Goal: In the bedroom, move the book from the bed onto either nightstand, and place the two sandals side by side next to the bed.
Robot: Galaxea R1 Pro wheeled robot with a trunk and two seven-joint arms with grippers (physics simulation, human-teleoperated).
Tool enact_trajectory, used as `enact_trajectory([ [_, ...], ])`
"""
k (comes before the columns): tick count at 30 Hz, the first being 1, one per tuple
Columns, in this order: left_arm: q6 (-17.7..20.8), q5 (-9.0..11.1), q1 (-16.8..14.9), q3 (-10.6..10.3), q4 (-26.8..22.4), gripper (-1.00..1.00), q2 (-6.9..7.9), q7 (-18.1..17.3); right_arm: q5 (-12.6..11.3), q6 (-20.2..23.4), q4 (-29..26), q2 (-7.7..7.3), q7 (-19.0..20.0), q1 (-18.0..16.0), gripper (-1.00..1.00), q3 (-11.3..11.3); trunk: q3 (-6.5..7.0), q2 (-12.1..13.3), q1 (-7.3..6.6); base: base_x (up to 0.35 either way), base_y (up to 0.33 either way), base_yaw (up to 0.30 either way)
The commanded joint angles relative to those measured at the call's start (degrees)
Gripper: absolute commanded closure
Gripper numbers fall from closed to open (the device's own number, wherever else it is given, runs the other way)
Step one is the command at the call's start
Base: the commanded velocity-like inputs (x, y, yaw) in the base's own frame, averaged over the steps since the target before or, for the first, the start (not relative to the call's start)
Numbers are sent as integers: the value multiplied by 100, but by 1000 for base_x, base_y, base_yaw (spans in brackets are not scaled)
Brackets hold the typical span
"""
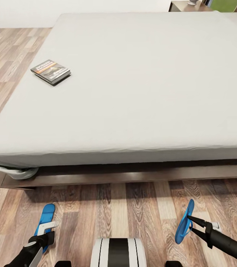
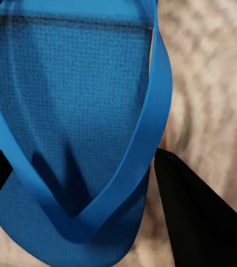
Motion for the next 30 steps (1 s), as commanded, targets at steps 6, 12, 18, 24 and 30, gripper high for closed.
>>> enact_trajectory([
  [6,36,-10,1,11,-12,100,-5,-1,-9,29,2,-2,7,-3,100,-10,-25,-2,2,0,0,0],
  [12,36,-9,1,11,-12,100,-3,-1,-8,29,2,1,7,-5,100,-7,-114,-8,12,0,0,0],
  [18,36,-9,1,11,-12,100,-3,-1,-9,29,2,1,7,-4,100,-8,-114,-8,12,0,0,0],
  [24,36,-9,1,11,-12,100,-2,-1,-8,29,2,-1,7,-5,100,-6,-225,-14,25,0,0,0],
  [30,36,-9,1,11,-13,100,-4,-1,-9,29,2,0,6,-2,100,-7,-225,-14,25,0,0,0],
])
